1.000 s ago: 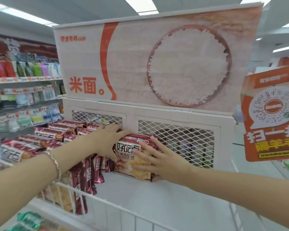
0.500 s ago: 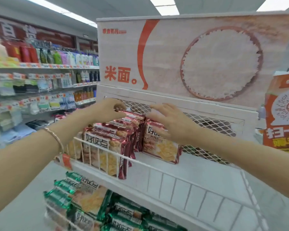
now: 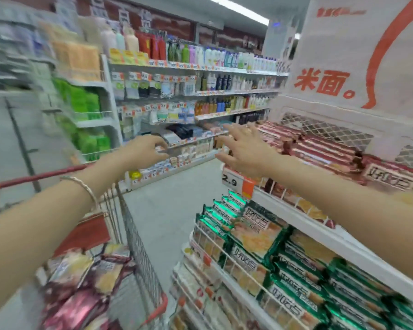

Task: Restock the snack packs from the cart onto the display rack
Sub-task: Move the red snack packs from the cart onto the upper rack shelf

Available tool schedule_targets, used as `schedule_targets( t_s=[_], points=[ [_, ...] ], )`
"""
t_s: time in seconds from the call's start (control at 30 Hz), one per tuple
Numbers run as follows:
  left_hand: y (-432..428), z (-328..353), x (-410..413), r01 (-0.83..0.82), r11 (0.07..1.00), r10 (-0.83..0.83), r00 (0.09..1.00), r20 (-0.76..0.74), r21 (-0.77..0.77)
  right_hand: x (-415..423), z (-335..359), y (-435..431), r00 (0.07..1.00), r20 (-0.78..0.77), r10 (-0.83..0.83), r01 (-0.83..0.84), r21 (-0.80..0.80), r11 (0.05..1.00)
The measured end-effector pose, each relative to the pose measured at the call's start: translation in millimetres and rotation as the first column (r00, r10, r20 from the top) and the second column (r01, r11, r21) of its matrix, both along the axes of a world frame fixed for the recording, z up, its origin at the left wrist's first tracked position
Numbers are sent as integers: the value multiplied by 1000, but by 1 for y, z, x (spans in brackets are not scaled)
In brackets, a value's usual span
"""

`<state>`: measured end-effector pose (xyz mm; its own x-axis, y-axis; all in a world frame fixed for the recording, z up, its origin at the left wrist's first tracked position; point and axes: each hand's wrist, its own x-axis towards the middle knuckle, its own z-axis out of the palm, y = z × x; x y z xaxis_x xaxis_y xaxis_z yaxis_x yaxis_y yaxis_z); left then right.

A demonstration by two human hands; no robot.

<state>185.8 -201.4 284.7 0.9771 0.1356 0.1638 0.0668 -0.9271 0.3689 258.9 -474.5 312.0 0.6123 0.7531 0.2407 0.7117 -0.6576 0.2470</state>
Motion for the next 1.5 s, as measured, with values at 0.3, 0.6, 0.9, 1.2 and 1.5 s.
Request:
schedule_targets(
  t_s=[0.3,0.6,0.9,1.2,1.5],
  points=[
    [130,-129,-92,-177,981,142,937,-319,-83,-38,-167,163,946,-322,39,-56,-46,997],
    [191,-259,-156,-445,867,267,794,-546,-224,-79,-334,236,715,-696,-66,-169,-263,950],
    [207,-366,-178,-491,871,333,608,-721,-11,-57,-424,286,483,-858,-173,-209,-306,929],
    [183,-468,-186,67,932,290,451,-844,356,-20,-466,299,330,-921,-205,-197,-280,940],
    [217,-451,-155,-322,947,184,568,-802,-11,0,-466,320,105,-989,-99,-43,-104,994]
  ],
)
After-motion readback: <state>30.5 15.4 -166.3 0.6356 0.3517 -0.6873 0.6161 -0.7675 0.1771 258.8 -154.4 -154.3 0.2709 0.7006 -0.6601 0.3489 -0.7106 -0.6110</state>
